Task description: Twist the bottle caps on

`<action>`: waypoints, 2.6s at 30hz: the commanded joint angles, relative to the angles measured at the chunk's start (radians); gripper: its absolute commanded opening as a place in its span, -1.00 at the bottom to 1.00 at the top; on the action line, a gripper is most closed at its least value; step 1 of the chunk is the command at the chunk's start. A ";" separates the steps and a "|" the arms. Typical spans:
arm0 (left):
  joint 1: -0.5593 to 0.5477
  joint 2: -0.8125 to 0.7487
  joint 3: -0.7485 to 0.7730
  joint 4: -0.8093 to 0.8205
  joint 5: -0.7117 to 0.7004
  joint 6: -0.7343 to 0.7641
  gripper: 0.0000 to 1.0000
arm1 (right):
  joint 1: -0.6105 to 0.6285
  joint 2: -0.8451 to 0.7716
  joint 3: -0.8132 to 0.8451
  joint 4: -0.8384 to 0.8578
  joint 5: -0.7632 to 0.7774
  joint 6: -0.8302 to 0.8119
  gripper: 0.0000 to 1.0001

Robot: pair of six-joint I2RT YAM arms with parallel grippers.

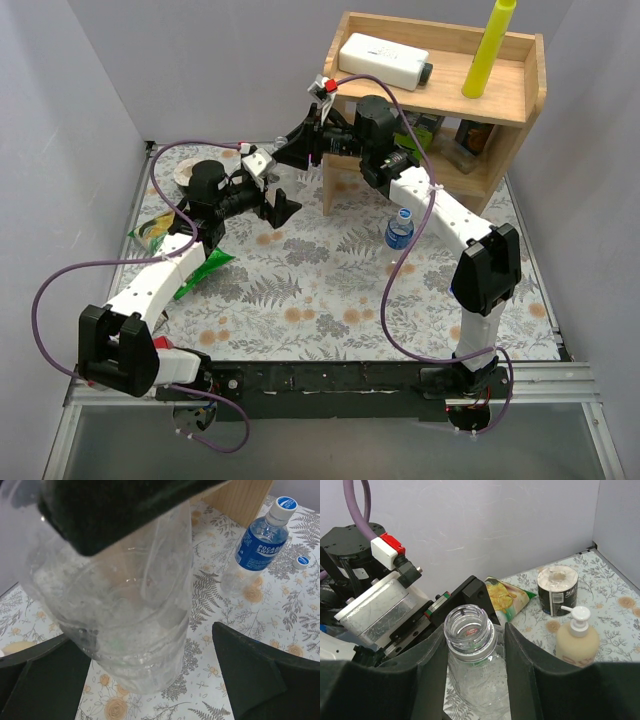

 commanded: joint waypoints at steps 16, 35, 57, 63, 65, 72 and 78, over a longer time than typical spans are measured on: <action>-0.027 0.075 0.065 0.062 0.035 0.020 0.51 | 0.006 -0.090 -0.034 0.014 0.031 0.025 -0.97; -0.026 0.011 -0.095 0.137 0.195 -0.104 -0.90 | 0.005 -0.250 -0.012 -0.346 0.085 -0.331 0.57; -0.196 0.066 -0.049 -0.599 0.066 0.465 -1.00 | -0.615 -0.844 -0.840 -1.410 0.201 -1.517 0.27; -0.196 0.054 -0.072 -0.592 0.086 0.370 -1.00 | -0.844 -0.624 -0.876 -1.283 0.211 -1.552 0.29; -0.197 0.068 -0.087 -0.585 0.107 0.359 -1.00 | -0.844 -0.613 -0.900 -1.179 0.237 -1.552 0.32; -0.196 0.117 -0.069 -0.541 0.118 0.307 -1.00 | -0.845 -0.552 -0.974 -1.057 0.344 -1.649 0.43; -0.196 0.143 -0.055 -0.541 0.108 0.312 -1.00 | -0.845 -0.537 -1.023 -0.996 0.381 -1.715 0.39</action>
